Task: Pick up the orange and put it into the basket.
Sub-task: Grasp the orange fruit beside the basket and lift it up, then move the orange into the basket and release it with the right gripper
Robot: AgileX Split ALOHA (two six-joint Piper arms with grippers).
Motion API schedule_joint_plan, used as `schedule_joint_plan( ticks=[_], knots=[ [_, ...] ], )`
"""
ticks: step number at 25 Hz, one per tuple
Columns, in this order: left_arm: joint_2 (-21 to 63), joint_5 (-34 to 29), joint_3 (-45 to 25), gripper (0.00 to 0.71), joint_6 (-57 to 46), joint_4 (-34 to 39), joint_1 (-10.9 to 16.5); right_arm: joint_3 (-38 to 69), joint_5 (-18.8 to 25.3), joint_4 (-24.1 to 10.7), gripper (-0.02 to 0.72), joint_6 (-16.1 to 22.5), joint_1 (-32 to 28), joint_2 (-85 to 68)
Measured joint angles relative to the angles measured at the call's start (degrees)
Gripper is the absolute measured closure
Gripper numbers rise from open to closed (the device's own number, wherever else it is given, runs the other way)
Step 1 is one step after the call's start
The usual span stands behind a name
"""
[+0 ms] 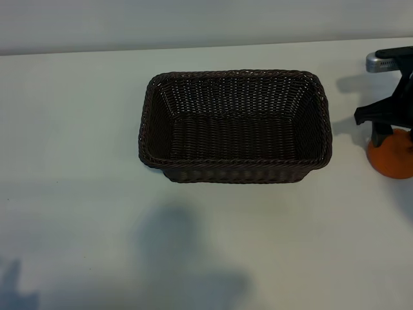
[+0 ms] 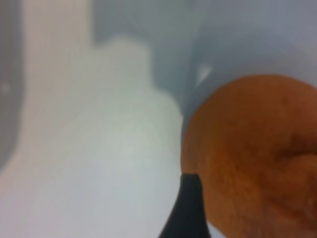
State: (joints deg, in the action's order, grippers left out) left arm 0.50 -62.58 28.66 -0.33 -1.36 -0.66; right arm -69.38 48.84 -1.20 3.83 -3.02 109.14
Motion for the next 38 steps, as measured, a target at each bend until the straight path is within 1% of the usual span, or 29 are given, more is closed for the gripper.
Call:
schedule_joint_plan(
  ticks=[5,8,10,13,15,16,17,22,27,31,38],
  knots=[
    [0.0,0.0,0.0,0.116,0.0,0.0,0.0,-0.1,-1.0,-0.1,0.112,1.1,0.0,2.7],
    [0.0,0.0,0.0,0.116,0.3,0.0,0.0,-0.2,-1.0,-0.2,0.15,1.5,0.0,4.2],
    [0.0,0.0,0.0,0.116,0.0,0.0,0.0,-0.3,-0.9,-0.2,0.215,1.7,0.0,4.6],
    [0.0,0.0,0.0,0.116,0.3,0.0,0.0,-0.3,-0.8,-0.2,0.396,1.9,0.0,4.6],
    [0.0,0.0,0.0,0.116,0.0,0.0,0.0,-0.4,-0.7,-0.2,0.545,1.9,0.0,4.6],
    [0.0,0.0,0.0,0.116,0.0,0.0,0.0,-0.5,-0.7,-0.1,0.592,1.9,0.0,4.6],
    [0.0,0.0,0.0,0.116,0.0,0.0,0.0,-0.6,-0.7,-0.1,0.611,2.0,0.0,4.6],
    [0.0,0.0,0.0,0.116,0.0,0.0,0.0,-0.8,0.1,0.0,0.612,2.0,0.0,3.5],
    [0.0,0.1,0.0,0.116,0.0,0.0,0.0,-0.3,0.9,-0.2,0.612,1.9,0.0,-1.5],
    [0.0,0.1,0.0,0.116,0.0,0.0,0.0,-0.2,2.7,0.5,0.617,1.7,0.0,-8.2],
    [0.0,0.1,0.0,0.116,0.3,0.0,0.0,-0.7,5.9,0.7,0.62,1.5,0.0,-18.7]
  ],
)
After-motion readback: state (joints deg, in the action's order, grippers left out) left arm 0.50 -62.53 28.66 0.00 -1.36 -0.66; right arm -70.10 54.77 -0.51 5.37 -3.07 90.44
